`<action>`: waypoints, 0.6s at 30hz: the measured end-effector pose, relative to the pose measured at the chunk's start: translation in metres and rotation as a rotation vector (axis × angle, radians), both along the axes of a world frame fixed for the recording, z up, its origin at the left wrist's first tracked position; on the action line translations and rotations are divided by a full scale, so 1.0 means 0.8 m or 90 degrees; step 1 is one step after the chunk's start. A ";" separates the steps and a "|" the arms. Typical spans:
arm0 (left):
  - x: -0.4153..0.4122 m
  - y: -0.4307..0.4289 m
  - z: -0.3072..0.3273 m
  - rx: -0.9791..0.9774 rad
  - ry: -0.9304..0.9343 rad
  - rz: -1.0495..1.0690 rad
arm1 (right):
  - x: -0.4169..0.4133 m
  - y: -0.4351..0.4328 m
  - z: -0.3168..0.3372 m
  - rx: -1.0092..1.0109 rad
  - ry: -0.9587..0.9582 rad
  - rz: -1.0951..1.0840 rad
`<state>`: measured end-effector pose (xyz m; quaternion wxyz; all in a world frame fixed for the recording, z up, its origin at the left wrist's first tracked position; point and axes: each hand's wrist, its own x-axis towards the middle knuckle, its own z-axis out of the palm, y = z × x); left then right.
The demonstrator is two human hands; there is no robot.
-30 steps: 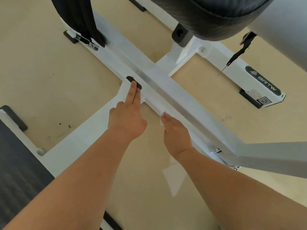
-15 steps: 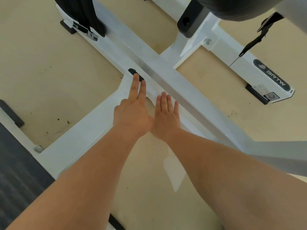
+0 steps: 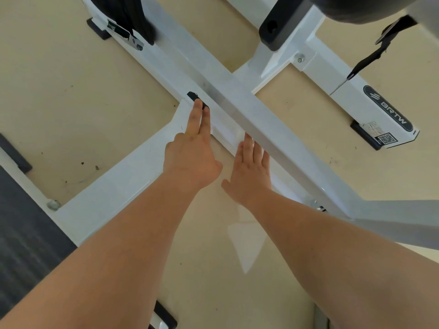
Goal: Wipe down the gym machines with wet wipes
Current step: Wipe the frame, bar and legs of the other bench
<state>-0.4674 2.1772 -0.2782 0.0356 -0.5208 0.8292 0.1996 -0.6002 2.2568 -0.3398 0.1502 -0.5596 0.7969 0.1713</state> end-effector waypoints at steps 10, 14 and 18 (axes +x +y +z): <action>0.000 0.003 -0.001 -0.001 0.012 0.017 | -0.012 0.013 -0.016 0.012 -0.038 0.093; 0.000 0.002 -0.005 -0.005 0.009 0.023 | -0.014 -0.026 -0.019 -0.007 -0.032 0.101; 0.000 0.002 -0.007 -0.005 0.001 0.032 | -0.010 -0.035 -0.021 -0.023 -0.047 0.080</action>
